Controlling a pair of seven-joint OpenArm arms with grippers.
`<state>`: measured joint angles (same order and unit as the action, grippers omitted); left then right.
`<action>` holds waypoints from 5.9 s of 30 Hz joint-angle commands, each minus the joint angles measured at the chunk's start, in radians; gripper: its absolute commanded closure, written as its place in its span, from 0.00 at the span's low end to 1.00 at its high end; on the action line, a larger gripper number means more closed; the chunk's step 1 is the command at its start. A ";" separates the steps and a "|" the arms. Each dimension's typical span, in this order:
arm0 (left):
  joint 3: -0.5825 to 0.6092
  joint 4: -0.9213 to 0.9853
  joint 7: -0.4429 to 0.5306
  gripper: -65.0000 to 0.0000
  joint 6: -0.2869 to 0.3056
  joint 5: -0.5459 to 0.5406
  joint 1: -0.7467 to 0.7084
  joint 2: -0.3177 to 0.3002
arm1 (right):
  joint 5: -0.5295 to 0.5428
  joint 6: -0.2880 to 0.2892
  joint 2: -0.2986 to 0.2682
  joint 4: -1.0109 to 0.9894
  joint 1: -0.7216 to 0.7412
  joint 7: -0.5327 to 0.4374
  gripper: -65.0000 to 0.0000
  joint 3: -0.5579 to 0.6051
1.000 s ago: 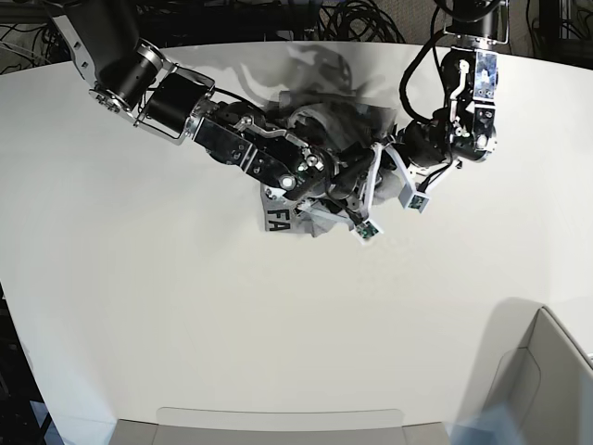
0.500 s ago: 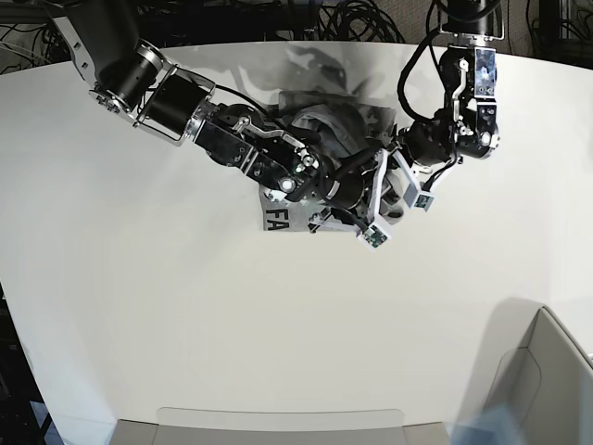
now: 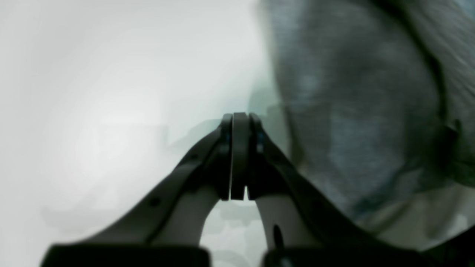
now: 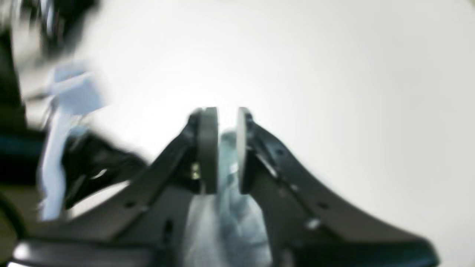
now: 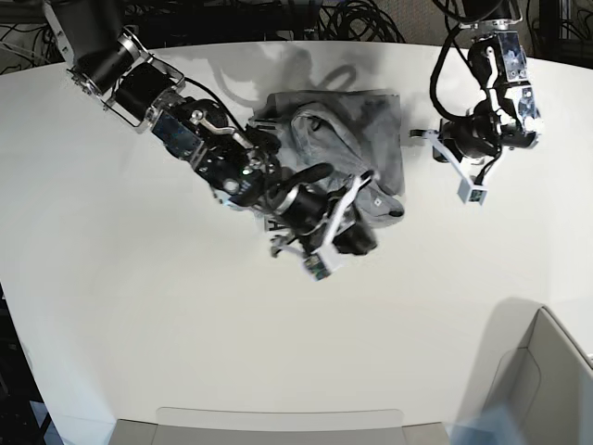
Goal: Fold the T-shirt properly
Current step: 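Press and flatten the folded bundle with both grippers, then grasp the folded shirt edge with the left gripper, then slide the folded shirt with the left gripper across the table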
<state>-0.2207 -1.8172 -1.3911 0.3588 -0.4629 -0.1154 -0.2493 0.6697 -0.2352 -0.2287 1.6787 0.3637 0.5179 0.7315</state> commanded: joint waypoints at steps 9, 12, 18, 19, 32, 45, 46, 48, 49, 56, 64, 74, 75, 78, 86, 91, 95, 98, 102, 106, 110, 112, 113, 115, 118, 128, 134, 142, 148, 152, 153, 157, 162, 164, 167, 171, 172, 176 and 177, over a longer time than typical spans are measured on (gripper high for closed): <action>0.143 -0.223 0.031 1.00 0.009 -0.010 -0.056 -0.006 | 0.175 0.133 -0.125 0.071 -0.199 0.196 1.00 -0.352; 0.263 -0.223 0.109 1.00 -0.001 -0.010 -0.066 -0.002 | 0.175 0.159 -0.159 0.067 -0.265 0.196 1.00 -0.395; 0.333 -0.223 0.267 1.00 -0.002 -0.010 -0.125 0.026 | 0.173 0.213 -0.177 0.050 -0.329 0.198 1.00 -0.456; 0.335 -0.223 0.281 1.00 -0.002 -0.010 -0.129 0.031 | 0.173 0.216 -0.177 0.037 -0.329 0.199 1.00 -0.462; 0.493 -0.220 0.491 1.00 -0.001 -0.010 -0.082 0.097 | 0.183 0.221 -0.146 -0.128 -0.412 0.048 1.00 -0.554; 0.705 -0.083 0.352 1.00 -0.152 -0.004 0.058 0.069 | 0.210 0.221 -0.148 -0.128 -0.463 0.021 1.00 -0.660; 0.706 -0.083 0.348 1.00 -0.182 -0.004 0.055 0.044 | 0.210 0.221 -0.150 -0.128 -0.464 0.020 1.00 -0.660; 0.697 -0.083 0.355 1.00 -0.234 -0.004 0.052 -0.002 | 0.207 0.221 -0.148 -0.128 -0.464 0.020 1.00 -0.660; 0.692 -0.083 0.355 1.00 -0.257 -0.006 0.041 -0.023 | 0.207 0.221 -0.148 -0.128 -0.464 0.020 1.00 -0.660; 0.507 -0.098 0.358 1.00 -0.340 -0.006 -0.106 -0.134 | 0.206 0.221 -0.148 -0.128 -0.463 0.020 1.00 -0.660; 0.234 -0.212 0.358 1.00 -0.333 -0.012 -0.217 -0.111 | 0.206 0.221 -0.146 -0.122 -0.458 0.020 1.00 -0.659; 0.588 -0.218 0.358 1.00 -0.314 -0.007 -0.126 -0.017 | 0.206 0.274 -0.154 -0.039 -0.407 0.028 1.00 -0.597; 0.622 -0.217 0.358 1.00 -0.333 -0.007 -0.123 -0.017 | 0.206 0.307 -0.156 -0.025 -0.394 0.028 1.00 -0.571; 0.662 -0.198 0.358 1.00 -0.392 -0.007 -0.129 -0.018 | 0.203 0.360 -0.156 -0.010 -0.329 0.029 1.00 -0.488; 0.656 -0.033 0.358 1.00 -0.393 -0.006 -0.131 -0.023 | 0.201 0.363 -0.143 -0.266 -0.073 0.028 1.00 -0.157; 0.617 0.032 0.396 1.00 -0.395 -0.006 -0.125 -0.052 | 0.201 0.362 -0.123 -0.360 -0.051 0.028 1.00 -0.054; 0.541 0.056 0.419 1.00 -0.395 -0.006 -0.120 -0.100 | 0.201 0.362 -0.136 -0.338 -0.116 0.028 1.00 -0.045; 0.519 0.098 0.416 1.00 -0.393 -0.004 -0.054 -0.143 | 0.201 0.362 -0.154 -0.297 -0.171 0.028 1.00 -0.043; 0.515 0.202 0.416 1.00 -0.393 -0.004 0.059 -0.176 | 0.201 0.362 -0.180 -0.226 -0.257 0.028 1.00 -0.043; 0.521 0.285 0.414 1.00 -0.393 -0.004 0.176 -0.176 | 0.157 0.360 -0.177 -0.170 -0.318 0.023 1.00 -0.051; 0.510 0.257 0.414 1.00 -0.395 -0.006 0.207 -0.175 | 0.049 0.271 -0.171 -0.068 -0.343 0.012 1.00 -0.054; 0.455 0.207 0.414 1.00 -0.396 -0.006 0.201 -0.173 | -0.014 0.196 -0.182 0.007 -0.357 -0.038 1.00 -0.054; 0.415 0.178 0.414 1.00 -0.396 -0.006 0.184 -0.170 | -0.041 0.168 -0.194 0.042 -0.366 -0.066 1.00 -0.054; 0.330 0.098 0.416 1.00 -0.396 -0.007 0.130 -0.137 | -0.080 0.115 -0.222 0.103 -0.380 -0.112 1.00 -0.056; 0.246 -0.045 0.422 1.00 -0.393 -0.009 0.058 -0.080 | -0.086 0.009 -0.269 0.153 -0.394 -0.133 1.00 -0.083; 0.453 -0.121 0.707 1.00 -0.415 0.005 -0.120 0.055 | -0.086 -0.040 -0.281 0.151 -0.585 -0.133 1.00 -0.422; 0.576 0.030 0.912 1.00 -0.545 0.141 -0.128 0.058 | -0.086 0.101 -0.274 0.150 -0.705 -0.133 1.00 -0.579; 0.561 0.320 1.099 1.00 -0.544 0.140 -0.103 0.063 | -0.086 0.176 -0.235 0.150 -0.796 -0.133 1.00 -0.711; 0.476 0.482 1.133 1.00 -0.534 0.140 -0.050 -0.029 | -0.086 0.176 -0.239 0.150 -0.820 -0.133 1.00 -0.743; 0.367 0.567 1.142 1.00 -0.378 0.140 -0.010 -0.083 | -0.086 0.176 -0.235 0.151 -0.823 -0.133 1.00 -0.743; 0.335 0.598 1.142 1.00 -0.332 0.140 0.004 -0.087 | -0.086 0.176 -0.235 0.151 -0.823 -0.133 1.00 -0.743; 0.225 0.756 1.140 1.00 -0.155 0.145 0.096 -0.150 | -0.086 0.176 -0.235 0.154 -0.836 -0.133 1.00 -0.745; 0.226 0.894 1.185 1.00 -0.060 0.146 0.182 -0.241 | -0.086 0.176 -0.235 0.154 -0.836 -0.133 1.00 -0.740; 0.226 0.940 1.234 1.00 -0.057 0.186 0.208 -0.264 | -0.086 0.176 -0.235 0.154 -0.832 -0.130 1.00 -0.738; 0.218 0.962 1.255 1.00 -0.057 0.273 0.237 -0.269 | -0.086 0.176 -0.234 0.157 -0.814 -0.075 1.00 -0.738; 0.214 0.879 1.261 1.00 -0.063 0.289 0.239 -0.267 | -0.086 0.176 -0.220 0.185 -0.799 -0.038 1.00 -0.740; 0.211 0.834 1.261 1.00 -0.065 0.289 0.236 -0.267 | -0.086 0.176 -0.223 0.196 -0.799 -0.040 1.00 -0.740; 0.089 0.610 1.255 1.00 -0.063 0.289 0.158 -0.219 | -0.086 0.178 -0.258 0.237 -0.790 -0.038 1.00 -0.738; 0.053 0.544 1.255 1.00 -0.060 0.290 0.144 -0.201 | -0.086 0.178 -0.269 0.246 -0.790 -0.038 1.00 -0.738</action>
<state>-0.1631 -1.2472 -0.1875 0.2970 -0.1642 0.0048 -0.4351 0.5766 -0.0639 -0.4877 1.9041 -0.4297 0.5034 -0.0006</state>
